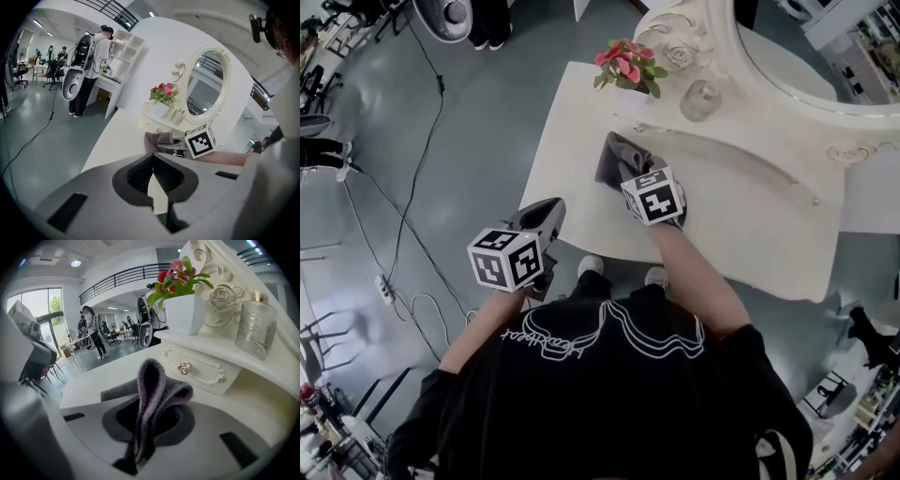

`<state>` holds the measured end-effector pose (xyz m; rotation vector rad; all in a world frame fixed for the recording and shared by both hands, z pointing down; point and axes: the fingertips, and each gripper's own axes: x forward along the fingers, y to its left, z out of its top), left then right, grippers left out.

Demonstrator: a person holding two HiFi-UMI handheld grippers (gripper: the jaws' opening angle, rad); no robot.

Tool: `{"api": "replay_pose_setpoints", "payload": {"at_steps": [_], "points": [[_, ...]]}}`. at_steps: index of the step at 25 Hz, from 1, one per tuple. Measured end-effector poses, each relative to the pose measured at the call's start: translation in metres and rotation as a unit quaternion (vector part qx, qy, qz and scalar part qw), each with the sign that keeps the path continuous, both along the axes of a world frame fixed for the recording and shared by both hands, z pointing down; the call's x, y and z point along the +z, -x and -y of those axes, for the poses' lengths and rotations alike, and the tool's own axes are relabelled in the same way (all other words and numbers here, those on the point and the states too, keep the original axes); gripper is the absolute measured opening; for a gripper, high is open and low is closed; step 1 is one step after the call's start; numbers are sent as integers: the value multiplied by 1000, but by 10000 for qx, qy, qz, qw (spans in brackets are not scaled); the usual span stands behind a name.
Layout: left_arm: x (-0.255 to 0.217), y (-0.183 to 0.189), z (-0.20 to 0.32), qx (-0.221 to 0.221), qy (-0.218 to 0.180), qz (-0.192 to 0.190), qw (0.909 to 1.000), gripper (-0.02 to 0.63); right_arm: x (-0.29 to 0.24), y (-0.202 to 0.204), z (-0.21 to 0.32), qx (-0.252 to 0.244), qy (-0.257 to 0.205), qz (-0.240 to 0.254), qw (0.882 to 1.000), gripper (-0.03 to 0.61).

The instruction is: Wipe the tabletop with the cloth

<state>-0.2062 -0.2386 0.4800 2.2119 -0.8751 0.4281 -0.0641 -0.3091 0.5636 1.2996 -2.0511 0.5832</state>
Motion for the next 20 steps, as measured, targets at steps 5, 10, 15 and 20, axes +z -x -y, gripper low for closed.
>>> {"api": "replay_pose_setpoints", "payload": {"at_steps": [5, 10, 15, 20], "points": [[-2, -24, -14, 27, 11, 17, 10000, 5, -1, -32, -15, 125, 40, 28, 9999, 55], [-3, -50, -25, 31, 21, 9, 10000, 5, 0, -63, -27, 193, 55, 20, 9998, 55], [-5, -73, -34, 87, 16, 24, 10000, 5, 1, -91, -38, 293, 72, 26, 9995, 55], [-7, -98, -42, 195, 3, 55, 9998, 5, -1, -123, -48, 442, 74, 72, 9990, 55]]}}
